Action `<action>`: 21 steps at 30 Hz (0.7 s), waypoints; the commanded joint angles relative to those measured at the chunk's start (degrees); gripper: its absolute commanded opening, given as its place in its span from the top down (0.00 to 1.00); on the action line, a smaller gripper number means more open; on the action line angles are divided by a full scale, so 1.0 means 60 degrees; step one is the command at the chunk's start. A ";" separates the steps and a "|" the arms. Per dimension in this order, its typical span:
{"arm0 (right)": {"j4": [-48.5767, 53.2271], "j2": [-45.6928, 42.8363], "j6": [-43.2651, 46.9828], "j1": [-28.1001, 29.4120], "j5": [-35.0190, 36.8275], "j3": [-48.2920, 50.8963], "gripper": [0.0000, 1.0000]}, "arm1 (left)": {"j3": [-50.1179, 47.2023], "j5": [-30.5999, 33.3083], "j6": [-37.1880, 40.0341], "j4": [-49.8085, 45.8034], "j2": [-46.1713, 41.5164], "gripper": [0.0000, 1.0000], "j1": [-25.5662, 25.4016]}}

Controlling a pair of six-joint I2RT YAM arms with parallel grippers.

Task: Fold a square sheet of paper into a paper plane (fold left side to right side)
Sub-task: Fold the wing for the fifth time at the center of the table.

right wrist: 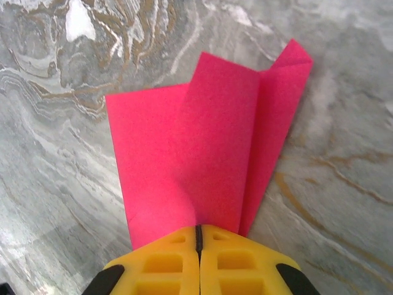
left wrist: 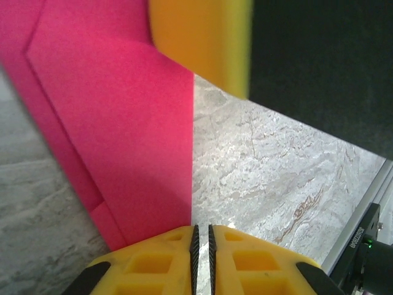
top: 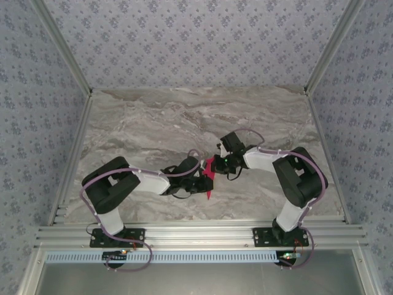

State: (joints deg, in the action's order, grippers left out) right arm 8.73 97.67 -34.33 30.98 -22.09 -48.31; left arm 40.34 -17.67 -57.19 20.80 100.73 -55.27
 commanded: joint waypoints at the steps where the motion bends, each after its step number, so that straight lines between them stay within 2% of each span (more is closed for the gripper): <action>1: 0.0154 -0.0862 0.0434 -0.0143 0.0020 0.0391 0.94 | -0.0381 0.0219 -0.0195 -0.0793 0.0280 0.88 -0.0288; 8: -0.1074 -0.1733 0.0298 -0.0129 -0.0855 0.1480 0.94 | -0.0381 0.0352 -0.0188 -0.0807 0.0373 0.90 -0.0325; 14: -0.1728 -0.1306 0.0139 0.0020 -0.1297 0.1530 0.94 | -0.0365 0.0384 -0.0167 -0.0860 0.0365 0.90 -0.0325; 21: -0.1666 -0.0615 0.0217 0.0110 -0.1164 0.1069 0.94 | -0.0358 0.0426 -0.0164 -0.0945 0.0322 0.91 -0.0324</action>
State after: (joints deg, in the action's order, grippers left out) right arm -0.67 92.42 -33.17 31.29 -28.80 -39.88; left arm 40.05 -15.59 -57.76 21.04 100.68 -55.90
